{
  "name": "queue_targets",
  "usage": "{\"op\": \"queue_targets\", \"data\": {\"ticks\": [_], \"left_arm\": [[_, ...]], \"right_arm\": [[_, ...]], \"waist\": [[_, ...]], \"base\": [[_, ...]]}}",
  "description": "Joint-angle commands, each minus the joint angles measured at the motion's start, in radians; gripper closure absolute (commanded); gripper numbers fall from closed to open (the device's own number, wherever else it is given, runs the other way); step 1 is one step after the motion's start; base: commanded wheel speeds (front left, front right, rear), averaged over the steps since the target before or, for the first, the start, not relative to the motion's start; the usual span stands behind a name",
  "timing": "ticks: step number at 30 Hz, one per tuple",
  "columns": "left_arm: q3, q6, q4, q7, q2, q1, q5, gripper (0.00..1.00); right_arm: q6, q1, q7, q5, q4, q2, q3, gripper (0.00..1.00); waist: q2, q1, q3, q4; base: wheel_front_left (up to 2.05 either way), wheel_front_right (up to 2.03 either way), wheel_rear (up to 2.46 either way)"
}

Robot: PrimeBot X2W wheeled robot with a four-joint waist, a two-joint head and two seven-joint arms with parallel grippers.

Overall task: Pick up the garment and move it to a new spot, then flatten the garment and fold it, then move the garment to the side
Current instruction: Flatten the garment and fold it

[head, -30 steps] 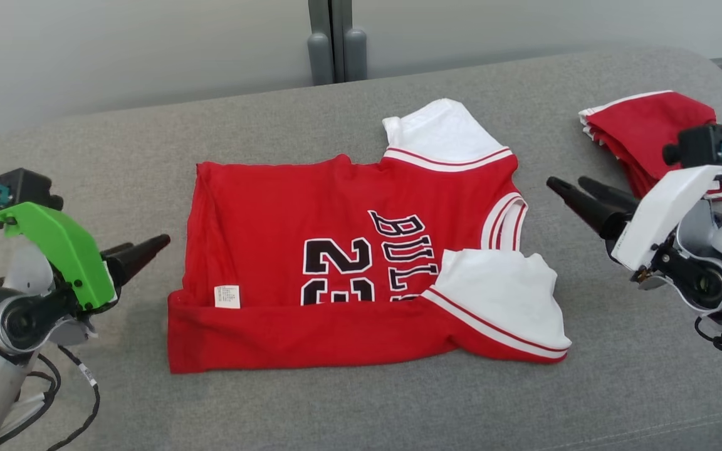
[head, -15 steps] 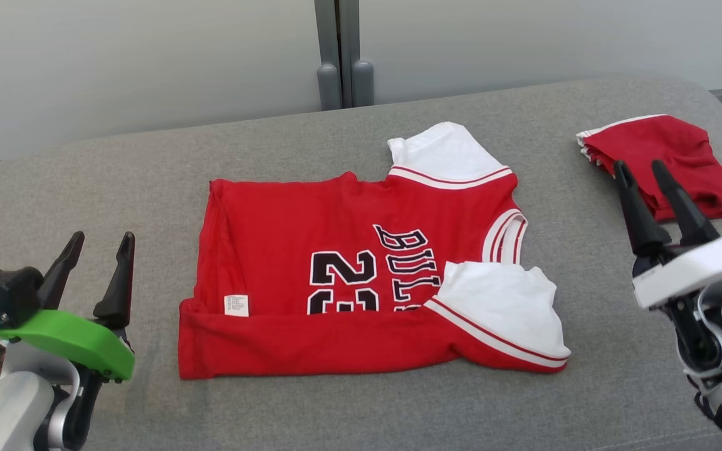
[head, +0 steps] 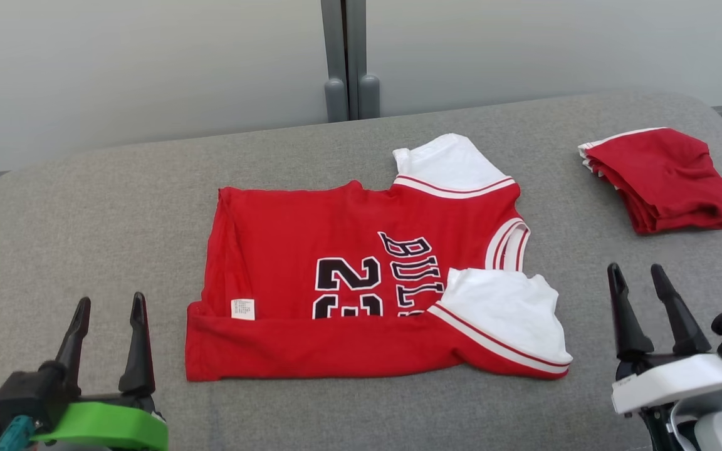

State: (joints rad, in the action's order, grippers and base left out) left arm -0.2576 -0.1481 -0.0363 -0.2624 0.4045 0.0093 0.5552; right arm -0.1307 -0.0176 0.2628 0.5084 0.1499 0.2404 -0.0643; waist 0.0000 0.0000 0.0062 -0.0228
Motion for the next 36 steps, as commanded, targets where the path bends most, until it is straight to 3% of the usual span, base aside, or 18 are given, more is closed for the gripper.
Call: {"op": "queue_targets", "data": {"ticks": [1, 4, 9, 13, 17, 25, 36], "left_arm": [[0.022, 0.014, -0.002, -0.003, -0.020, 0.025, -0.010, 0.00], [0.062, 0.064, -0.009, -0.003, -0.071, 0.040, -0.047, 0.00], [0.099, 0.123, -0.042, -0.003, -0.108, 0.017, -0.099, 0.00], [0.103, 0.152, -0.085, -0.003, -0.133, 0.018, -0.114, 0.00], [0.084, 0.181, -0.147, 0.003, -0.146, 0.022, -0.107, 0.00], [0.020, 0.227, -0.267, 0.130, -0.151, -0.026, -0.073, 0.00], [-0.032, 0.249, -0.415, 0.282, -0.153, -0.136, -0.037, 0.00]], "right_arm": [[0.000, 0.017, 0.002, -0.005, 0.004, -0.011, 0.006, 0.00], [0.000, 0.030, 0.002, -0.009, 0.014, -0.022, 0.005, 0.00], [0.000, 0.008, 0.002, -0.021, 0.041, -0.005, -0.021, 0.00], [0.000, 0.003, 0.000, -0.008, 0.103, 0.015, -0.048, 0.00], [0.000, -0.007, -0.070, 0.014, 0.180, 0.030, -0.086, 0.00], [0.000, -0.071, -0.251, 0.081, 0.324, 0.028, -0.181, 0.00], [0.000, -0.175, -0.296, 0.119, 0.457, 0.008, -0.248, 0.00]], "waist": [[0.0000, 0.0000, 0.001, 0.003], [0.0000, 0.0000, 0.004, 0.011], [0.0000, 0.0000, 0.009, 0.014], [0.0000, 0.0000, 0.007, 0.015], [0.0000, 0.0000, 0.008, 0.012], [0.0000, 0.0000, 0.024, 0.008], [0.0000, 0.0000, 0.057, 0.017]], "base": [[0.00, 0.00, 0.00], [0.00, 0.00, 0.00], [0.00, 0.00, 0.00], [0.00, 0.00, 0.00], [0.00, 0.00, 0.00], [0.00, 0.00, 0.00], [0.00, 0.00, 0.00]]}}
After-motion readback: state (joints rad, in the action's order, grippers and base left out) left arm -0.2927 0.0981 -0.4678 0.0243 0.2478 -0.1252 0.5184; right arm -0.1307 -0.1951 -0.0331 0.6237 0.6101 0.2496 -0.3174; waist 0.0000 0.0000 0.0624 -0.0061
